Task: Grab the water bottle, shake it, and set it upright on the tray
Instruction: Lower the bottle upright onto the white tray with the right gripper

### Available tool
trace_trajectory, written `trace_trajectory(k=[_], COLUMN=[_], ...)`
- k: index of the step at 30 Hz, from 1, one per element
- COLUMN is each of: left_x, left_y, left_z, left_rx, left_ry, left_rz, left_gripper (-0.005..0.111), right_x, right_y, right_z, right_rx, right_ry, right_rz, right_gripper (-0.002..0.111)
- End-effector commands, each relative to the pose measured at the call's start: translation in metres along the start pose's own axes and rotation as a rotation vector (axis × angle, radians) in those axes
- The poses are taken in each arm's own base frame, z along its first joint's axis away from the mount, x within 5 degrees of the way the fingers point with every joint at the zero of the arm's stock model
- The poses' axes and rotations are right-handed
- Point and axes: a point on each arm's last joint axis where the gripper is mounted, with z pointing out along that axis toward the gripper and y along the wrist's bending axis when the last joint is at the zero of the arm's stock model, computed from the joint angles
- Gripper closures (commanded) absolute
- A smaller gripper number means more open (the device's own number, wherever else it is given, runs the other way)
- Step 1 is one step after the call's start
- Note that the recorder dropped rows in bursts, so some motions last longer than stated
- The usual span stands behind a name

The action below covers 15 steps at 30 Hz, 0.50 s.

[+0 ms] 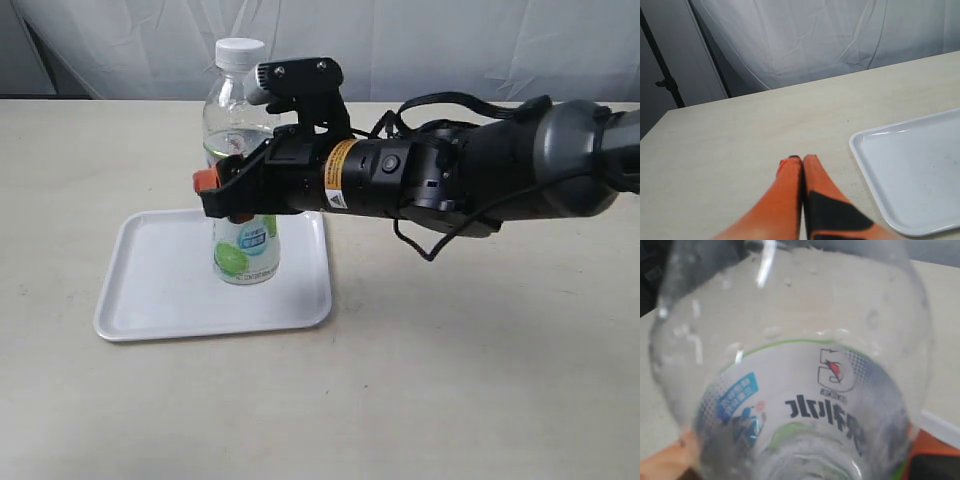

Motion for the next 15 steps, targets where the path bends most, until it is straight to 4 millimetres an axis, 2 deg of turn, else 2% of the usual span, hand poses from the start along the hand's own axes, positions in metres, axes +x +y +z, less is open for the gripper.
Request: trace_trajectory(k=[1, 4, 10, 15], left_x=[0.001, 0.001, 0.001, 0.001], left_y=[0.000, 0.000, 0.000, 0.000], left_z=[0.000, 0.000, 0.000, 0.000], left_rx=[0.001, 0.001, 0.001, 0.001], left_ry=[0.001, 0.001, 0.001, 0.001], left_rz=[-0.005, -0.005, -0.005, -0.005], left_gripper=[0.106, 0.106, 0.106, 0.106], right_x=[0.001, 0.002, 0.000, 0.010], right_y=[-0.008, -0.006, -0.016, -0.022], right_z=[0.015, 0.026, 0.041, 0.049], right_rx=[0.022, -0.045, 0.010, 0.036], right_ry=[-0.011, -0.072, -0.221, -0.213], right_rz=[-0.039, -0.089, -0.174, -0.266], right_gripper=[0.109, 0.109, 0.109, 0.109])
